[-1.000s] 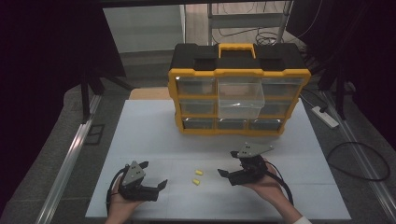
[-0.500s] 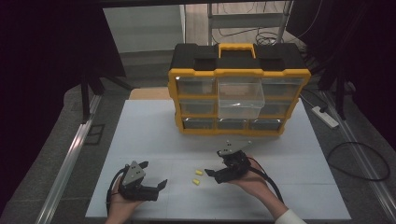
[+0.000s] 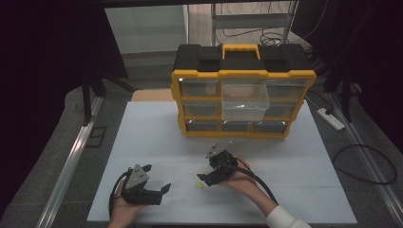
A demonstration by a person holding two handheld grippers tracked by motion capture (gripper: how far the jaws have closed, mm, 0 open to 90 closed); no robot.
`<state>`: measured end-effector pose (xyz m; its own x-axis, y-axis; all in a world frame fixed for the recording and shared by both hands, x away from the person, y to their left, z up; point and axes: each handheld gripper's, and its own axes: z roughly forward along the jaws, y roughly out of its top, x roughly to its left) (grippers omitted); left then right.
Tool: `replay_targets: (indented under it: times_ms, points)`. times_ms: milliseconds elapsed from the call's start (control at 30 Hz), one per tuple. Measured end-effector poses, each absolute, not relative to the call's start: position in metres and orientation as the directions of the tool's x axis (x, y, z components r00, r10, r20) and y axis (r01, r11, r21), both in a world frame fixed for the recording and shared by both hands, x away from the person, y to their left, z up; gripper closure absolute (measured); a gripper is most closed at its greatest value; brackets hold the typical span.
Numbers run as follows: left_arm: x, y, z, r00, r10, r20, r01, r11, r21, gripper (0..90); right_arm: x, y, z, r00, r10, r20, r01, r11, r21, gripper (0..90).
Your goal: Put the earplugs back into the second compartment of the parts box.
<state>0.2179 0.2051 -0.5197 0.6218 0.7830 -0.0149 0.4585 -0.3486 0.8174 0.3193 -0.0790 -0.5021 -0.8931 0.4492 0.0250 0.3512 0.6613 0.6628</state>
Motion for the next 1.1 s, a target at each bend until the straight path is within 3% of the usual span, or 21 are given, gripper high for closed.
replay_targets:
  times_ms: [300,533,600,667,700,800,1100]
  points:
    - [0.218,0.205,-0.52,0.625,0.78,-0.013,0.457,-0.353,0.817,3.5,0.323,-0.065,-0.514,-0.889,0.458,0.013,0.366,0.693,0.621,26.0]
    - [0.217,0.206,-0.52,0.627,0.779,-0.008,0.453,-0.356,0.817,3.5,0.32,-0.06,-0.52,-0.891,0.454,-0.013,0.359,0.722,0.592,39.0]
    - [0.217,0.206,-0.52,0.627,0.779,-0.008,0.453,-0.356,0.817,3.5,0.318,-0.059,-0.521,-0.896,0.444,-0.032,0.346,0.74,0.576,49.0]
    - [0.217,0.206,-0.52,0.629,0.777,-0.007,0.452,-0.358,0.817,3.6,0.318,-0.058,-0.522,-0.9,0.436,-0.026,0.343,0.743,0.575,53.3]
    - [0.217,0.206,-0.52,0.629,0.777,-0.006,0.452,-0.36,0.816,3.6,0.318,-0.059,-0.521,-0.9,0.436,-0.02,0.347,0.742,0.573,63.1]
    - [0.217,0.205,-0.52,0.629,0.777,-0.003,0.451,-0.362,0.816,3.6,0.32,-0.062,-0.52,-0.903,0.429,0.009,0.356,0.739,0.572,78.3]
    - [0.217,0.206,-0.52,0.629,0.777,-0.005,0.451,-0.36,0.817,3.7,0.319,-0.073,-0.506,-0.897,0.438,0.055,0.368,0.673,0.642,80.4]
